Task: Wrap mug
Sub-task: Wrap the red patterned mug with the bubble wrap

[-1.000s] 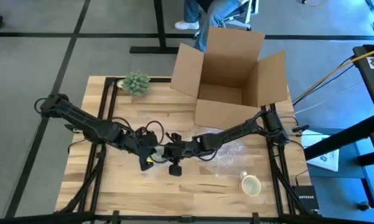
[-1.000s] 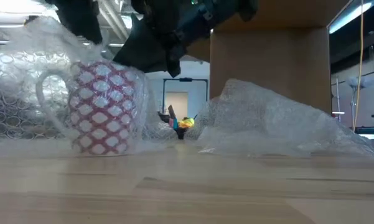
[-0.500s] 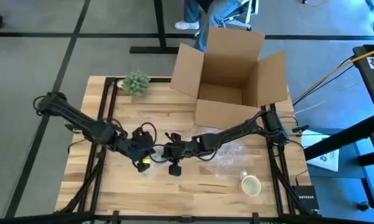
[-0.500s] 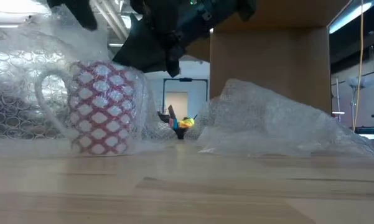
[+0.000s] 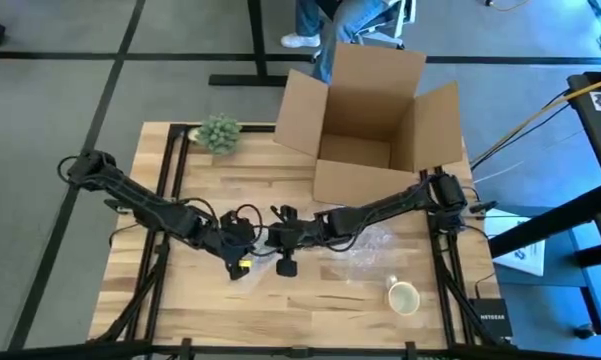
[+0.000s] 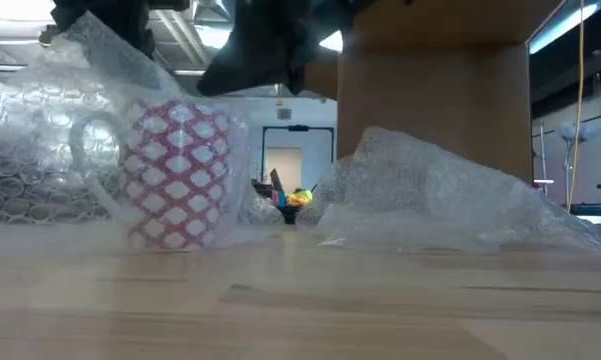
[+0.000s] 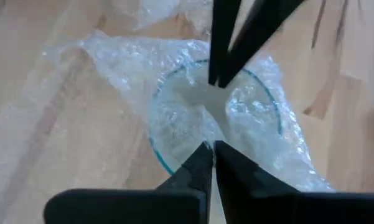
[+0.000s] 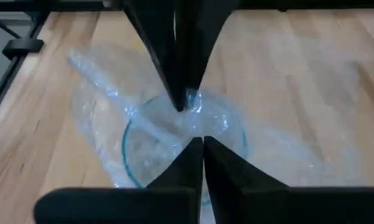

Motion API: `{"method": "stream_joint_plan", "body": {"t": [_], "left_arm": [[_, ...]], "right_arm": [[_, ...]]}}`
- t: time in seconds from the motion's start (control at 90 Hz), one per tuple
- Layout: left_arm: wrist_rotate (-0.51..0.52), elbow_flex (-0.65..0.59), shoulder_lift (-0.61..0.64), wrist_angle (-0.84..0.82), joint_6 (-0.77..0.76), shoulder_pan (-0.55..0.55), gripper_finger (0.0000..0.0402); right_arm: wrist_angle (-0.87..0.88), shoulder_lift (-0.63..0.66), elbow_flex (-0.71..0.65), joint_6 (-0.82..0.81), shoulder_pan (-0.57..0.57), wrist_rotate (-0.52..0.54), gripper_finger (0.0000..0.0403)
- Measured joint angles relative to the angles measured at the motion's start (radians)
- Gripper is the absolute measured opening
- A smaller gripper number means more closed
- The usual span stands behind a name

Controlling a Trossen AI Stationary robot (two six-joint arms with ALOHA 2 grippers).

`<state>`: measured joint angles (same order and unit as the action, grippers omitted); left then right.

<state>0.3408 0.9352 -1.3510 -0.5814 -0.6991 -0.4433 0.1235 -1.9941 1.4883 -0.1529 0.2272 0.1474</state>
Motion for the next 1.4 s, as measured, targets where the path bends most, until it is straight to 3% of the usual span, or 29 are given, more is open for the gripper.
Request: {"method": "stream_joint_plan", "body": {"t": [0.211, 0.644, 0.856, 1.133, 1.4], "left_arm": [[-0.002, 0.000, 0.000, 0.016, 0.022, 0.000, 0.0002], [0.002, 0.000, 0.001, 0.014, 0.019, 0.011, 0.0004], [-0.004, 0.015, 0.011, 0.003, 0.019, 0.011, 0.0049], [-0.008, 0.108, 0.055, -0.183, 0.027, 0.011, 0.0120], [-0.070, 0.112, 0.099, -0.428, -0.123, -0.098, 0.0106]], "right_arm": [[-0.189, -0.037, 0.005, 0.006, -0.014, 0.044, 0.0001], [-0.079, -0.105, 0.004, -0.038, -0.018, 0.018, 0.0001], [-0.073, -0.105, 0.004, -0.041, -0.018, 0.017, 0.0001], [-0.071, -0.105, 0.004, -0.040, -0.018, 0.017, 0.0001], [-0.070, -0.105, 0.004, -0.028, -0.018, 0.017, 0.0001]]}}
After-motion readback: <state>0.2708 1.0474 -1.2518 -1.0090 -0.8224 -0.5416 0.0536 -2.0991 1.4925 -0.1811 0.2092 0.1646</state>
